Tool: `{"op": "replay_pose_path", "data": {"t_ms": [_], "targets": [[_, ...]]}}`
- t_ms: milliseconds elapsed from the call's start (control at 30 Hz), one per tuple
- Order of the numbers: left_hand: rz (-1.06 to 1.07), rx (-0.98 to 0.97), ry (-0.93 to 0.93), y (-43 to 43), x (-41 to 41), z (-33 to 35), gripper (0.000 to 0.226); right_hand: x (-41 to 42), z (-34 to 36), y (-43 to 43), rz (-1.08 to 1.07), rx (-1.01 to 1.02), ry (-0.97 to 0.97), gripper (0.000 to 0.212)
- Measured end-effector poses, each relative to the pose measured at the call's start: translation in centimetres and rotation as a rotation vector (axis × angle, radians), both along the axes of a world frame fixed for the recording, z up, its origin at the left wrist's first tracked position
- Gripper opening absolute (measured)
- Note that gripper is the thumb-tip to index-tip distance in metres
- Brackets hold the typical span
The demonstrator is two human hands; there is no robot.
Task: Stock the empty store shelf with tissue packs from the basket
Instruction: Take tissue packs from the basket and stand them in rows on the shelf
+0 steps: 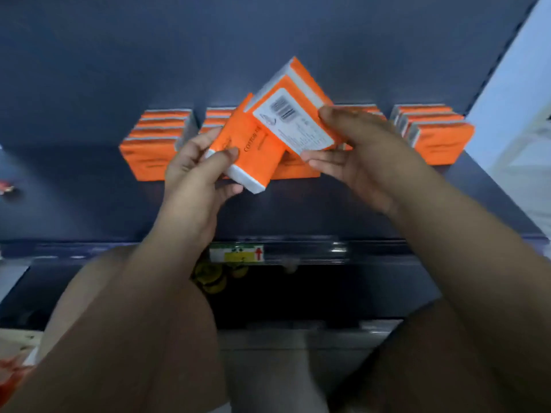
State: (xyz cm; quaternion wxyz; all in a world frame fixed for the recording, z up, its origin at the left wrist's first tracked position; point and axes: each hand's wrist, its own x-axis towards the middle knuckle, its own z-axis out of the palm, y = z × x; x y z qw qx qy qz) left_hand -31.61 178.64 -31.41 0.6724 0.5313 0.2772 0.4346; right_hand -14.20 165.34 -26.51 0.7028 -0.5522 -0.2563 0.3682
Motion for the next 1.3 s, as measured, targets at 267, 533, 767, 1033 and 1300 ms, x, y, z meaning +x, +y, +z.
{"op": "replay_pose_path", "data": {"t_ms": [267, 533, 767, 1033, 1300], "targets": [[-0.134, 0.021, 0.073, -1.9, 5.6, -1.4, 0.032, 5.7, -1.7, -3.5, -0.100, -0.024, -0.003, 0.023], [-0.205, 0.116, 0.141, -5.1, 7.7, -1.8, 0.057, 6.9, -3.7, -5.6, -0.152, -0.076, 0.070, 0.033], [-0.228, 0.237, 0.174, -8.2, 12.2, -0.7, 0.070, 6.4, -3.4, -6.9, -0.100, -0.323, 0.071, 0.020], [-0.339, 0.397, 0.325, -9.7, 16.6, 1.7, 0.062, 9.5, -1.3, -8.5, -0.270, -0.211, 0.207, 0.031], [-0.433, 0.466, 0.518, -9.3, 24.0, 6.2, 0.050, 14.7, 0.1, -11.9, -0.604, -0.117, 0.179, 0.050]]}}
